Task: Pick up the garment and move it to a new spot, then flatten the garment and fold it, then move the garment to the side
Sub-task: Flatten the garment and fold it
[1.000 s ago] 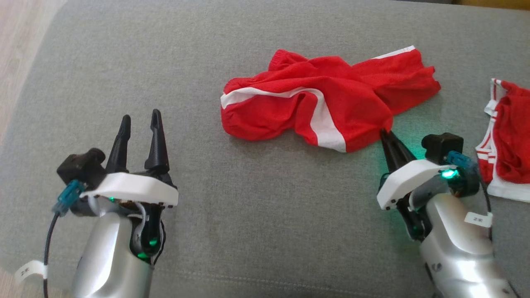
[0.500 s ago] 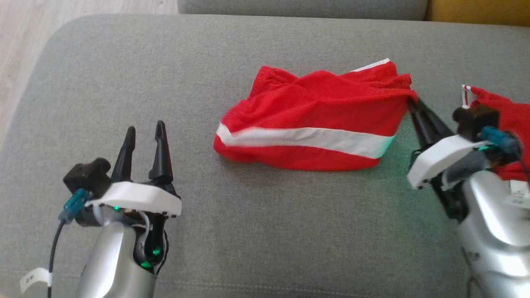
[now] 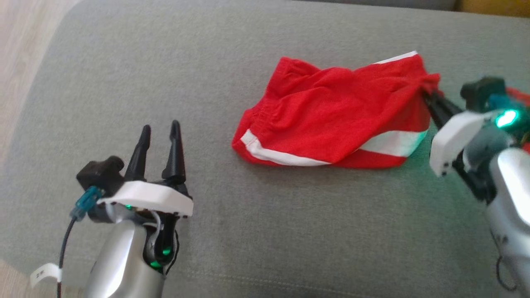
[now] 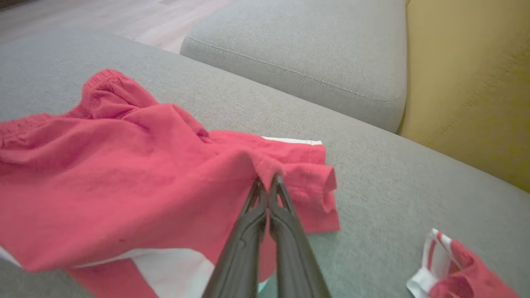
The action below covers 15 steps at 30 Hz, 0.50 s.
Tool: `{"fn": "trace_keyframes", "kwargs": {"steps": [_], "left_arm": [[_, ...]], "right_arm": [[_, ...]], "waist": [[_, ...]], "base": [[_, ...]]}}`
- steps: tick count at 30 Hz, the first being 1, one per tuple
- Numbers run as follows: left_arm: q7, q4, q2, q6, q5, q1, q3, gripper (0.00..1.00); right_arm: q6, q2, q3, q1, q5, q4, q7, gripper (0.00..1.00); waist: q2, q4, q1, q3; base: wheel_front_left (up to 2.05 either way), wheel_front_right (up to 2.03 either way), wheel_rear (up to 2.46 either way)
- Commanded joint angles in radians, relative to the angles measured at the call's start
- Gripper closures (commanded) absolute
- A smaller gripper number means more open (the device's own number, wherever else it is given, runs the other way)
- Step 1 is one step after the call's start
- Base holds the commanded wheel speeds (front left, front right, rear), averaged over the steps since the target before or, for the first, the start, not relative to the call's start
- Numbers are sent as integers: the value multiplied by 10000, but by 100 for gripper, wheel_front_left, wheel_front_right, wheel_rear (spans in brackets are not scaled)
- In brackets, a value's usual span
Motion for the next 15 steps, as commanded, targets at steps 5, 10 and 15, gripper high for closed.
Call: {"fn": "trace_keyframes", "kwargs": {"steps": [5, 10, 15], "left_arm": [[-61, -340, 147, 43, -144, -651, 69, 0], [-61, -393, 147, 86, -222, -764, -134, 0], [-61, -434, 147, 152, -246, -800, -174, 0]], "right_arm": [[19, -350, 307, -1249, 86, 947, 14, 100], [19, -365, 342, -2066, -132, 2441, -261, 100], [19, -125, 456, -2474, 78, 3570, -613, 0]], "waist": [[0, 489, 0, 438], [0, 710, 0, 656], [0, 685, 0, 772]], "base": [[0, 0, 0], [0, 0, 0], [0, 0, 0]]}}
